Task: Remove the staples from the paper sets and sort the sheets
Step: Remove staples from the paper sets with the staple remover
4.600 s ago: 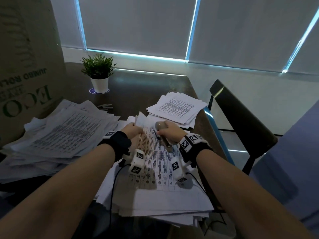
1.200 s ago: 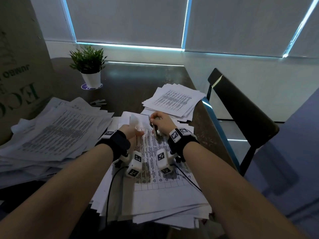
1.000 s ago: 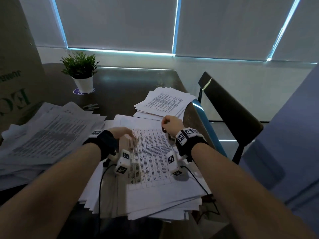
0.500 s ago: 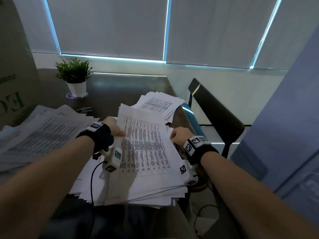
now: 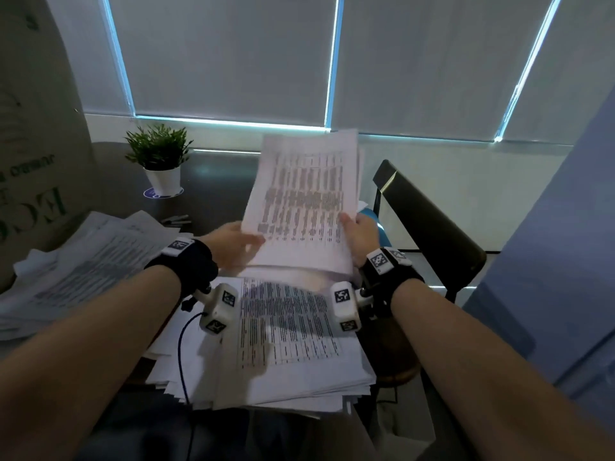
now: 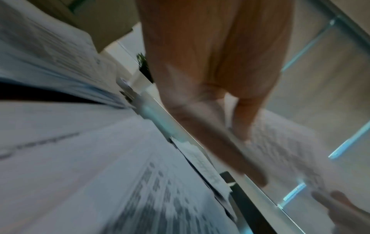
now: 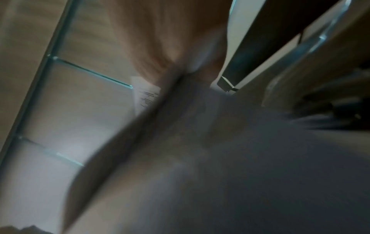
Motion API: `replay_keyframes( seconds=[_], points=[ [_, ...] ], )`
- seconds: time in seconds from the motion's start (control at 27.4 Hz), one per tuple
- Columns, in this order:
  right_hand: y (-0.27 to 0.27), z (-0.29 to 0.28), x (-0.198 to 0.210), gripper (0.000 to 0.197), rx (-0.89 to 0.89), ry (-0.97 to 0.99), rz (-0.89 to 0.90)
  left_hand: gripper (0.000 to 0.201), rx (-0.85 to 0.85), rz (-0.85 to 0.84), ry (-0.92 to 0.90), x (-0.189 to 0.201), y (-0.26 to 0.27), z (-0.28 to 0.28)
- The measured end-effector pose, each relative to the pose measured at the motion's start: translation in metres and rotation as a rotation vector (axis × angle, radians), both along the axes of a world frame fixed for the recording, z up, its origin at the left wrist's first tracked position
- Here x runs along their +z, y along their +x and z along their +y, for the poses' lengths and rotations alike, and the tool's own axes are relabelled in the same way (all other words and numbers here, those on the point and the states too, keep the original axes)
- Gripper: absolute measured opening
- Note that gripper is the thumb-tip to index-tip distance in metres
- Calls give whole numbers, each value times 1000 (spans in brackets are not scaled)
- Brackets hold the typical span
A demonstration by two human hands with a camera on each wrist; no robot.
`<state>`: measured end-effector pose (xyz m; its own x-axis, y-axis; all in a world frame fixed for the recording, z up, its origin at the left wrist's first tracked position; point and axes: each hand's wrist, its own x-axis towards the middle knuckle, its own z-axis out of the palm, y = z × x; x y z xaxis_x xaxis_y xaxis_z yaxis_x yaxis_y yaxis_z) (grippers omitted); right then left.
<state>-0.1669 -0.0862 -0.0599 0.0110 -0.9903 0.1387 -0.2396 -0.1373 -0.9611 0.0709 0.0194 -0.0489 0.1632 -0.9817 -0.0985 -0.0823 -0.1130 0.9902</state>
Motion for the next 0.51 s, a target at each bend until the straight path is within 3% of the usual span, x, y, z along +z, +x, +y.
replay_keyframes(
  seconds=[0.04,0.11,0.18,0.29,0.44,0.51],
  points=[
    [1,-2,3,30,-5,26,18,20,12,-36,-15,-6,-1,-3],
    [3,-4,8,43,85,146,-43,23,223,-81,-99,-13,1,-10],
    [4,3,11,36,264,326,-160,29,394,-91,-152,-19,10,-21],
    [9,-1,3,6,318,387,-141,35,330,-123,-173,-22,9,-33],
    [15,-22,-7,27,216,229,19,44,259,-148,-171,-22,1,-48],
    [16,-34,-11,37,117,193,104,55,260,-367,8,-26,7,-52]
  ],
)
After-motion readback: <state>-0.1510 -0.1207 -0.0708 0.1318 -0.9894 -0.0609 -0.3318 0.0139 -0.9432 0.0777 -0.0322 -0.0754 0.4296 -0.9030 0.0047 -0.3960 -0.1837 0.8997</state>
